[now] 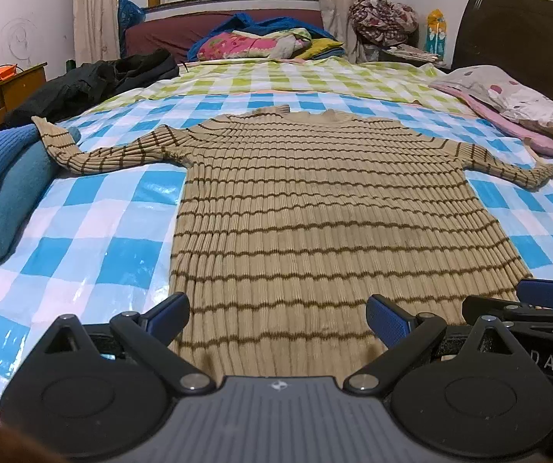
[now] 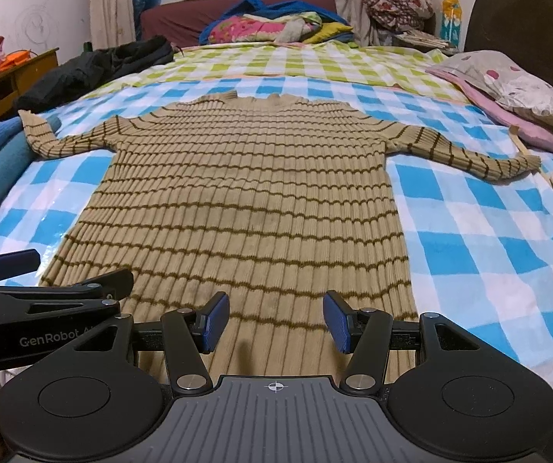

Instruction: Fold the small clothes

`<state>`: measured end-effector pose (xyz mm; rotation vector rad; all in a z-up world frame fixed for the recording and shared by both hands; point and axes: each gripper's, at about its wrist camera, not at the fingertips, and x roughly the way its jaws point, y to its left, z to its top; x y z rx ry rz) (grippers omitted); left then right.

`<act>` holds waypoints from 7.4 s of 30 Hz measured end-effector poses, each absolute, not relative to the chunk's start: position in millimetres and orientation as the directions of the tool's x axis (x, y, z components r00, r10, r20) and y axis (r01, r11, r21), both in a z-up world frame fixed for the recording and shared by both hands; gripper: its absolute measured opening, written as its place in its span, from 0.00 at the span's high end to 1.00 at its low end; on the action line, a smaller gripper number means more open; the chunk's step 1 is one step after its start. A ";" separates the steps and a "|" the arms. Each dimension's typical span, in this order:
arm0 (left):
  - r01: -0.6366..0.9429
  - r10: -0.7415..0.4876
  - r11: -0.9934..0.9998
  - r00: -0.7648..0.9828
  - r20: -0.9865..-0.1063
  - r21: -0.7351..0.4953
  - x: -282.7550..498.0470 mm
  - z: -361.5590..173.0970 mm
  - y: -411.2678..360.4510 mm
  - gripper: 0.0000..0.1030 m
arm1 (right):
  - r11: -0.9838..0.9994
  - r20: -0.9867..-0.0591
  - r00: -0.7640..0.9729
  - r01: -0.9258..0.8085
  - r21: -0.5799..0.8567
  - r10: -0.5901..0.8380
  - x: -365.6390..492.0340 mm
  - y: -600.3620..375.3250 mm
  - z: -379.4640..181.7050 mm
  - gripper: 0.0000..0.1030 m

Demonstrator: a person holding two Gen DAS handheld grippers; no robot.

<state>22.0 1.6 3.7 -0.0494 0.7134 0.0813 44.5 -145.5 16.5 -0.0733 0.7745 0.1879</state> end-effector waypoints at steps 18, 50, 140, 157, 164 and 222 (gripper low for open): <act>-0.076 0.042 0.997 0.798 -0.601 -0.030 47.2 27.7 -1.1 0.04 | 0.983 -0.654 0.745 -0.181 -0.006 0.133 65.5 -147.4 41.0 0.48; 0.019 0.036 0.996 0.793 -0.608 0.084 162.5 35.1 -70.2 0.01 | 0.998 -0.609 0.790 -0.046 0.053 0.069 176.5 -213.9 31.9 0.43; 0.271 -0.163 0.958 0.789 -0.592 0.097 258.1 -16.3 -232.4 0.01 | 0.652 -0.513 0.857 0.360 0.667 0.050 358.5 -491.1 -49.0 0.86; 0.235 -0.112 0.961 0.816 -0.567 0.148 226.8 14.3 -216.4 0.01 | 0.568 -0.345 0.930 0.216 0.794 0.129 340.0 -502.0 -18.0 0.95; 0.215 -0.101 0.966 0.825 -0.556 0.144 198.8 27.9 -179.1 0.01 | 0.626 -0.226 0.937 0.009 0.780 0.268 323.5 -456.0 28.3 0.95; -0.103 0.018 0.985 0.858 -0.514 -0.139 140.7 -7.9 130.3 0.00 | 0.827 -0.661 0.611 -0.562 0.024 0.435 307.8 1.1 8.7 0.80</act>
